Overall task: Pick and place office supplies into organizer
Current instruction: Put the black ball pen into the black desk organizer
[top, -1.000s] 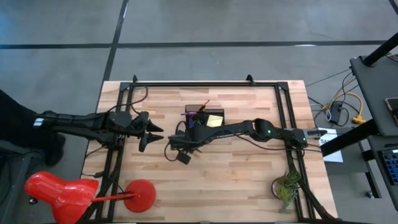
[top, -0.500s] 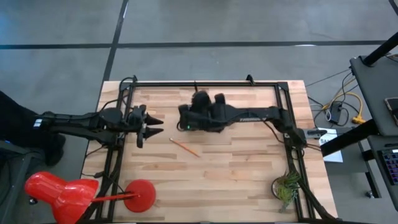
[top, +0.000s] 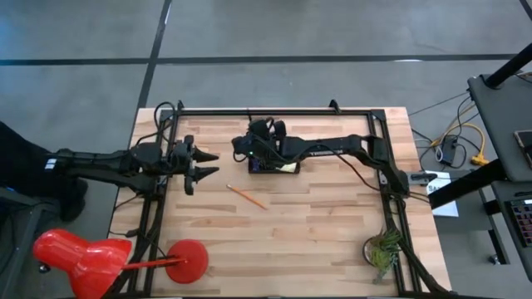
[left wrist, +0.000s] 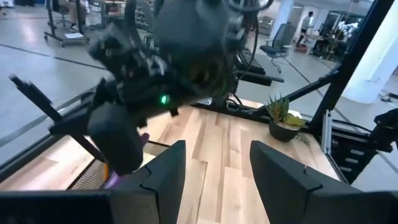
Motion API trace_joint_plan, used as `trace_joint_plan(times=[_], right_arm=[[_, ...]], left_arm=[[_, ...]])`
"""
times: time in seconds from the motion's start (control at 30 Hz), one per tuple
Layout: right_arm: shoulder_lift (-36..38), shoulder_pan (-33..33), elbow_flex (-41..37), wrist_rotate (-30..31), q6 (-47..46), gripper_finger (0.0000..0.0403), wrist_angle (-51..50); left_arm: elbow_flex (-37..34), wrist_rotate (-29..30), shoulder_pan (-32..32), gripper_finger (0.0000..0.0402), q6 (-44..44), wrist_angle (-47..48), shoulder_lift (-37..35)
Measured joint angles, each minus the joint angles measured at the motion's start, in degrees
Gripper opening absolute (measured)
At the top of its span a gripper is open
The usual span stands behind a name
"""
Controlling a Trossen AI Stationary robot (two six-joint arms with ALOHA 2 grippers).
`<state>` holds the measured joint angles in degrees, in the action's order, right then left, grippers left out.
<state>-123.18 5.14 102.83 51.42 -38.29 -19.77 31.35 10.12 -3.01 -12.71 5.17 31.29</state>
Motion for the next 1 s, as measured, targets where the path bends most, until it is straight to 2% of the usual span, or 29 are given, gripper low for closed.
trace_joint_plan(times=[0.2, 0.27, 0.63, 1.0], right_arm=[[0.1, 0.4, -7.4, -3.3, 2.3, 0.0026, 13.7], [0.2, 0.4, -8.4, -3.7, 3.1, 0.0026, 15.5], [0.4, 0.6, -12.8, -1.7, 4.8, 0.0027, 16.1], [1.1, 0.4, -13.0, -0.3, 5.7, 0.0056, 14.0]], left_arm=[[0.0, 3.7, 0.0, 0.0164, 2.3, 2.3, 0.4], [0.0, 4.3, 0.0, 0.0164, 4.2, 2.5, 0.9], [0.0, 6.8, 0.0, 0.0164, 4.5, 2.8, 3.5], [0.0, 6.9, 0.8, 0.0164, 4.5, 2.8, 5.3]])
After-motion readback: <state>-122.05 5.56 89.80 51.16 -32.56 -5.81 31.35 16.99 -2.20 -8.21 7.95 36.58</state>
